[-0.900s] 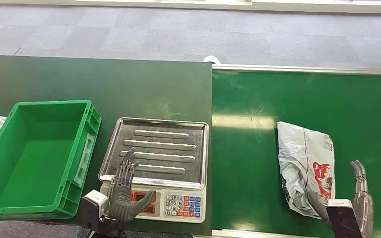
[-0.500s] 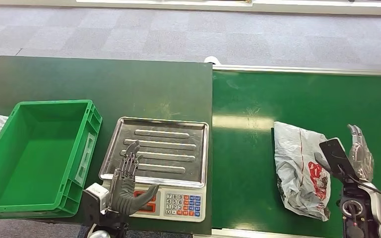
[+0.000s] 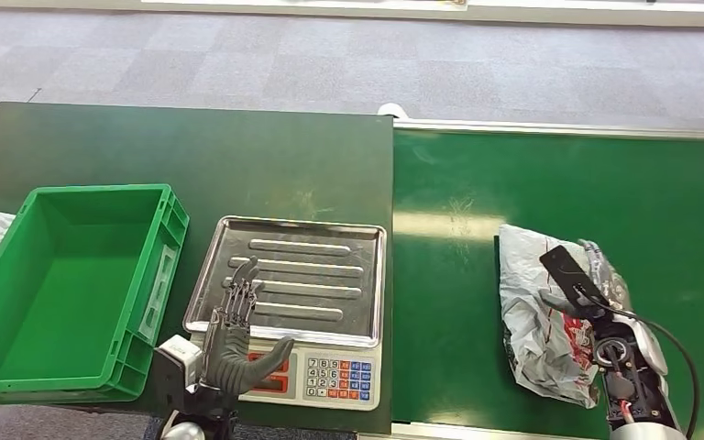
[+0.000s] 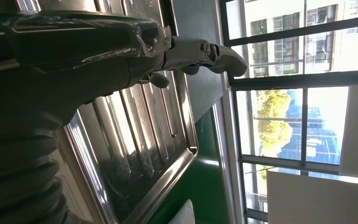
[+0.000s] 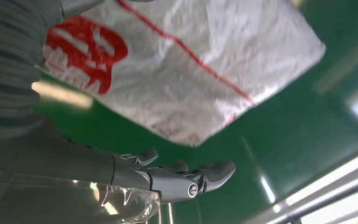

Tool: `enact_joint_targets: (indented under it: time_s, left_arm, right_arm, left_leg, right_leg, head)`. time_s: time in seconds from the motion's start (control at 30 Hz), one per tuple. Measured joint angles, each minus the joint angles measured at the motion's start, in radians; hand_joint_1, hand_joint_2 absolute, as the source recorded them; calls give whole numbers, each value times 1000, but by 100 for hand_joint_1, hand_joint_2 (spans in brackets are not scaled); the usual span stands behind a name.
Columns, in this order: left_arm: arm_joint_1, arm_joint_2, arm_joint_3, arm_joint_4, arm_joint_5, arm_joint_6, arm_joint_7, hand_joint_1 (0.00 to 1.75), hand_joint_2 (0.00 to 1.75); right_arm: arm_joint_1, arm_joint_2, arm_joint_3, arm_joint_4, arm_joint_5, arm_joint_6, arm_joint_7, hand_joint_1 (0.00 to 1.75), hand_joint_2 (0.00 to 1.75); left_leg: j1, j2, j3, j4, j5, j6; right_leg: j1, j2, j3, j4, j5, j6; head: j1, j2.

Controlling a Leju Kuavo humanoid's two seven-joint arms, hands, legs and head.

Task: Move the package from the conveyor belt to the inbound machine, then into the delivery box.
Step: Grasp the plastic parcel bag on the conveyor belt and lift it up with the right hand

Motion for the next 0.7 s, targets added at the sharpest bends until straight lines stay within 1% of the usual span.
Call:
enact_joint_targets:
  time_s: [0.03,0.2,0.37,0.57,0.63,0.7]
  left_arm:
    - [-5,0,-1,4,0,-1,1,0,175]
    - [-44,-4,-5,39,7,-14,6,0,175]
    - [-81,-11,-12,78,12,-23,9,0,175]
    - [-89,-14,-19,105,12,-24,9,0,175]
    - [-87,-14,-19,108,12,-19,9,0,175]
    - [-79,-14,-16,103,12,-12,9,0,175]
  right_arm:
    - [-13,7,11,43,-2,22,-5,175,175]
    - [-57,32,53,215,-21,169,-44,175,175]
    - [-99,27,94,298,-4,255,-28,175,175]
    - [-122,25,128,333,8,274,-2,175,175]
    - [-126,27,135,336,10,249,-2,175,175]
    - [-128,32,138,337,9,198,-8,175,175]
  left_leg:
    - [0,0,0,0,0,0]
    - [0,0,1,0,0,0]
    - [1,3,9,0,-2,-1]
    - [1,3,19,0,-5,-2]
    - [1,2,20,0,-5,-1]
    - [1,2,19,0,-5,-1]
  right_leg:
    - [0,0,0,0,0,0]
    - [0,0,0,0,0,0]
    - [0,3,5,-1,-1,0]
    - [1,3,15,-1,-3,0]
    - [1,3,18,-1,-4,-1]
    - [1,2,18,-1,-3,-1]
  head:
    - [0,0]
    - [0,0]
    - [0,0]
    - [0,0]
    - [0,0]
    - [0,0]
